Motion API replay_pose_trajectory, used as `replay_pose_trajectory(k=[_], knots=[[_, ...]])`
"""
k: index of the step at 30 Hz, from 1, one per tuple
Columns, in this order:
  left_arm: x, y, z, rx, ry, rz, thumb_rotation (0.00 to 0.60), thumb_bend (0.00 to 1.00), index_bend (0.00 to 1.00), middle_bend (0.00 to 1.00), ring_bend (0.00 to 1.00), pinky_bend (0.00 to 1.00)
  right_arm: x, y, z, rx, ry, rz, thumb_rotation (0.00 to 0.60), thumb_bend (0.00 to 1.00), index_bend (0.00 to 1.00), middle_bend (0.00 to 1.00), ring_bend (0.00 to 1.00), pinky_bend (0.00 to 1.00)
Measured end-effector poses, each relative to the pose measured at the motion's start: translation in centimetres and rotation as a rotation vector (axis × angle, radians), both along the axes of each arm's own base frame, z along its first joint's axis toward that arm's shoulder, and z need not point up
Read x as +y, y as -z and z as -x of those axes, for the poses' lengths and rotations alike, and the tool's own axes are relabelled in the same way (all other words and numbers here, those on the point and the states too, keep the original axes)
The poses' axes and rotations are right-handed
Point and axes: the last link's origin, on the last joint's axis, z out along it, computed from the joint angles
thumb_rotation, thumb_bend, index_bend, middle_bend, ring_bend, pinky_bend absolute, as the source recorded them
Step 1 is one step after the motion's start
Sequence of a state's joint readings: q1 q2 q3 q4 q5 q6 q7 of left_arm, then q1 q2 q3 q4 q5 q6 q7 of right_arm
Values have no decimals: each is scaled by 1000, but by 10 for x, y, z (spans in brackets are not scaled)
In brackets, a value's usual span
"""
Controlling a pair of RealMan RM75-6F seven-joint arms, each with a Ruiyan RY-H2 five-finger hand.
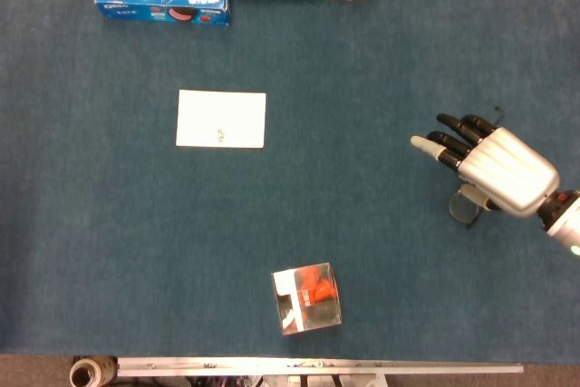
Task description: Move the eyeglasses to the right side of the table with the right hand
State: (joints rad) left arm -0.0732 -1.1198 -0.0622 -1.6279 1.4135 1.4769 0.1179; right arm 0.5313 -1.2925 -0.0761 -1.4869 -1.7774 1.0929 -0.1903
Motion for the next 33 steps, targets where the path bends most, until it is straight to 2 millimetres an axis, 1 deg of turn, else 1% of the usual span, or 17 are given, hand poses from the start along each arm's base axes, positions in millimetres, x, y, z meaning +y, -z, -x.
replay_pose_trajectory(k=[5, 11, 16, 21, 25, 28, 33], knots=[[0, 1, 0, 4, 0, 1, 600, 133, 489, 382, 246, 465, 2, -10, -6, -22, -38, 15, 600, 280, 116, 238, 89, 222], [0, 2, 0, 7, -2, 5, 600, 133, 489, 382, 246, 465, 5, -22, -8, -12, -64, 18, 600, 303, 116, 238, 89, 222], [0, 2, 0, 6, -3, 3, 600, 133, 489, 382, 246, 465, 6, -24, -9, -3, -72, 8, 600, 306, 116, 238, 89, 222], [0, 1, 0, 6, -4, 2, 600, 133, 489, 382, 246, 465, 7, -22, -8, -15, -80, -20, 600, 349, 116, 238, 89, 222], [0, 1, 0, 6, -5, 3, 600, 133, 489, 382, 246, 465, 8, -23, -6, -10, -100, -33, 600, 406, 116, 238, 89, 222], [0, 2, 0, 7, -6, 3, 600, 133, 489, 382, 246, 465, 7, -25, -5, 2, -110, -32, 600, 421, 116, 238, 89, 222], [0, 2, 0, 7, -6, 4, 600, 133, 489, 382, 246, 465, 6, -29, 2, 22, -119, -21, 600, 476, 116, 238, 89, 222]])
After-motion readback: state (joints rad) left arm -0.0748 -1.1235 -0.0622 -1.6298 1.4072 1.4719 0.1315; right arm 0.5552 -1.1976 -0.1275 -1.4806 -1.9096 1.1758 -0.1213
